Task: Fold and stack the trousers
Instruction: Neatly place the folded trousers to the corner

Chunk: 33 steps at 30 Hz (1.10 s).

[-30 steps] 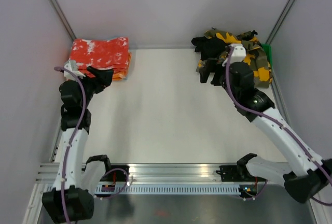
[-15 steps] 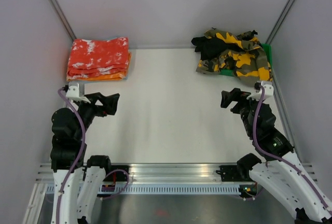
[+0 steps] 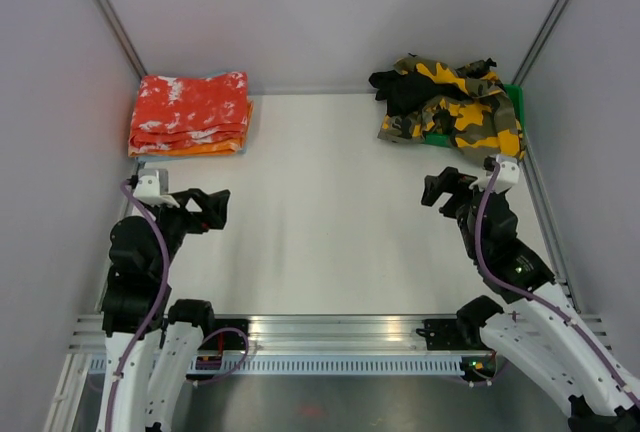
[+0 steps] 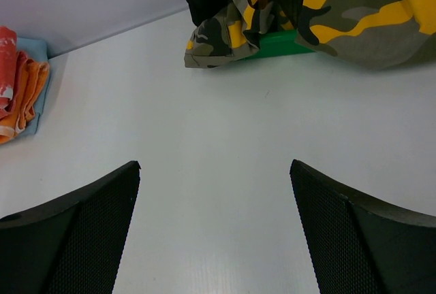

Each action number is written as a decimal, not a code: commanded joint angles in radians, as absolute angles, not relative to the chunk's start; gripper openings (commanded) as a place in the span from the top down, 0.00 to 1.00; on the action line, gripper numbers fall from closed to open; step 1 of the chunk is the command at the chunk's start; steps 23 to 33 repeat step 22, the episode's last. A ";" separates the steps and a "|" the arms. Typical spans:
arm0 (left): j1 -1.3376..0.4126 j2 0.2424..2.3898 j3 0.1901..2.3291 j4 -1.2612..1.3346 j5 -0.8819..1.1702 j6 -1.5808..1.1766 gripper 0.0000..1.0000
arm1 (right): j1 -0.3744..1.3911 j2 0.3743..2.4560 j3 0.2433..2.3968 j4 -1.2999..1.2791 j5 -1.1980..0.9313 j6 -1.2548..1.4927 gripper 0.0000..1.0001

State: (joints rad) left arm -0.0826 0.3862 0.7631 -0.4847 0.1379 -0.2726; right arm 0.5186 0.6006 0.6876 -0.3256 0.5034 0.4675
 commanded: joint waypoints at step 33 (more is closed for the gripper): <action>-0.087 0.411 0.744 -0.439 0.005 -0.284 0.00 | 0.517 0.652 0.692 -0.198 0.532 0.445 0.02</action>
